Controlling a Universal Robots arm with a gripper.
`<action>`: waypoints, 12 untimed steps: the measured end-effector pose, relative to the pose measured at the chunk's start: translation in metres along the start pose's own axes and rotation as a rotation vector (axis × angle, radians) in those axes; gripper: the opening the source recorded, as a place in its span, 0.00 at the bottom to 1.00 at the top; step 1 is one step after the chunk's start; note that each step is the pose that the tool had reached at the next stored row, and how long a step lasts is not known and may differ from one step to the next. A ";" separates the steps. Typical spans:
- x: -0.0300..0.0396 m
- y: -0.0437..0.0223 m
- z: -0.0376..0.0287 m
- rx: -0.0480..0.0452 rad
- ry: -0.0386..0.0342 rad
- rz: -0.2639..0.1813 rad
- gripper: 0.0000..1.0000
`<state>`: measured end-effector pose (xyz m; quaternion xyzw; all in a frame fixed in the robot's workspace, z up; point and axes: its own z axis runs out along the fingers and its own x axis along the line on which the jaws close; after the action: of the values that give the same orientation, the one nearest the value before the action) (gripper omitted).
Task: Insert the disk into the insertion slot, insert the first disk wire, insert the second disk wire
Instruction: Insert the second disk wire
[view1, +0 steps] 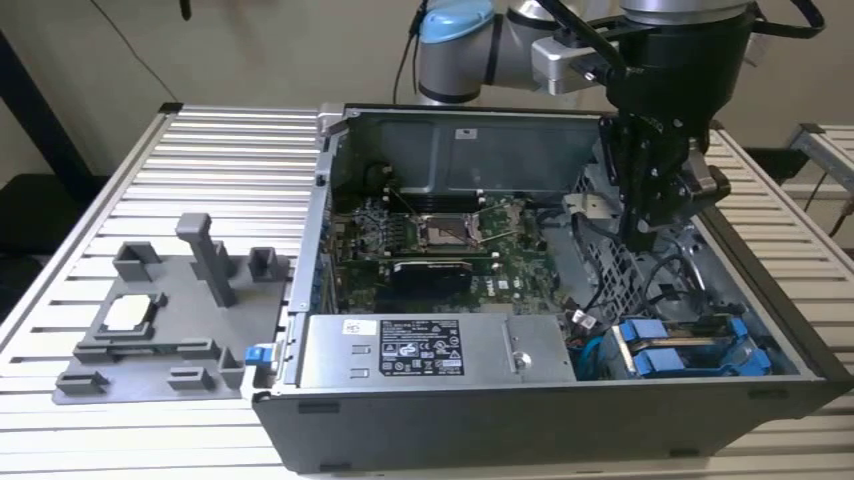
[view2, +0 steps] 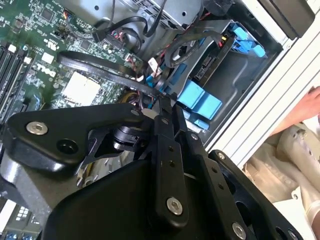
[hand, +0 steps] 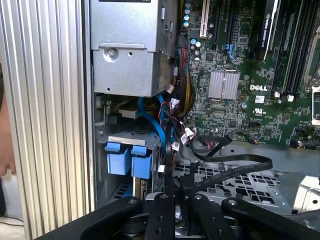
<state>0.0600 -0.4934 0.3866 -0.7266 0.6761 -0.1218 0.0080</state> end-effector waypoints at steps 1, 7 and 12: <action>0.0000 0.0000 0.0000 0.0000 0.0000 0.000 0.17; 0.0031 -0.0005 0.0010 -0.0008 -0.0001 0.000 0.16; 0.0148 -0.0041 0.0041 -0.0081 -0.0008 -0.001 0.16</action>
<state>0.0656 -0.5083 0.3859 -0.7271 0.6762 -0.1188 0.0052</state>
